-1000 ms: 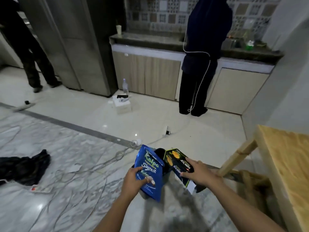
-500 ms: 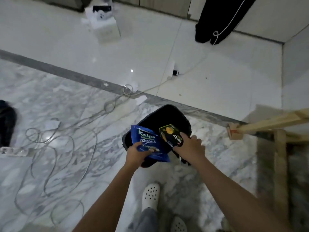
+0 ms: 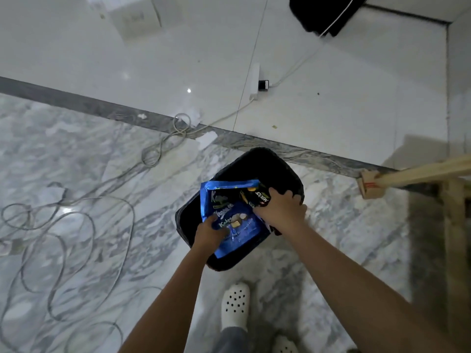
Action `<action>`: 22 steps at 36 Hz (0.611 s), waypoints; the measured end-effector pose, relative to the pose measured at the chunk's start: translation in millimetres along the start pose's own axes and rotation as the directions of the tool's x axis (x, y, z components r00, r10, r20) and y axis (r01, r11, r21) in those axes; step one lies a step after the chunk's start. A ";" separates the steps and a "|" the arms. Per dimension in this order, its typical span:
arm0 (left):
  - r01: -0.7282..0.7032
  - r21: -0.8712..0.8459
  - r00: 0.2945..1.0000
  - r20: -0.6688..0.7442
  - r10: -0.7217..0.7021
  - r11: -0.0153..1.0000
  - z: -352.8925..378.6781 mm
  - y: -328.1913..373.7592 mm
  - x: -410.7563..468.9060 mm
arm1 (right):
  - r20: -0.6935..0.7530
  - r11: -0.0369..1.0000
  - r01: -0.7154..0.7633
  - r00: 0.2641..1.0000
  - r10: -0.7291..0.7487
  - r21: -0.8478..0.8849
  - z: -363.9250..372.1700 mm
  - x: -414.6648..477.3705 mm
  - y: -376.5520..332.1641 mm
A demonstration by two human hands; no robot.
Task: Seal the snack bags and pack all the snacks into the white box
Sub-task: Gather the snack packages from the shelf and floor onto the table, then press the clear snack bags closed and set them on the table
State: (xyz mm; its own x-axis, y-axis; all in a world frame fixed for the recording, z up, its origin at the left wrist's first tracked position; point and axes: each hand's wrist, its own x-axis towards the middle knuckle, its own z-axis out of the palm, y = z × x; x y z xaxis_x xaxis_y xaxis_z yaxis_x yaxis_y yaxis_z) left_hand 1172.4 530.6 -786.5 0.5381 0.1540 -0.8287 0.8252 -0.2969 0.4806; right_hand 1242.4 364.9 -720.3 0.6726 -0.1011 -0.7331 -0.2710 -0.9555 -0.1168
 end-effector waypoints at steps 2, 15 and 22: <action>-0.002 0.113 1.000 -0.020 0.004 0.994 1.4 3.3 1.1 | 0.013 0.999 0.013 1.000 -0.013 0.031 0.9 1.3 2.5; -0.264 0.477 0.954 0.000 0.300 0.839 -25.0 91.2 -106.6 | -0.113 0.968 0.056 0.993 -0.029 0.243 -67.7 -107.7 39.1; -0.507 0.608 0.813 0.101 0.574 0.611 -22.0 183.4 -247.6 | -0.266 0.935 0.019 0.960 0.081 0.354 -130.1 -243.7 96.3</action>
State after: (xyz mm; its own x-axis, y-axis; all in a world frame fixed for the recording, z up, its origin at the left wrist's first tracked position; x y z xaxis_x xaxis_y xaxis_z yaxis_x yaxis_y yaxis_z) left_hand 1194.3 458.8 -486.9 0.8936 -0.1400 -0.4264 0.1271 -0.8322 0.5397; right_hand 1142.0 261.5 -465.8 0.8075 -0.2485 -0.5351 -0.4844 -0.7970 -0.3609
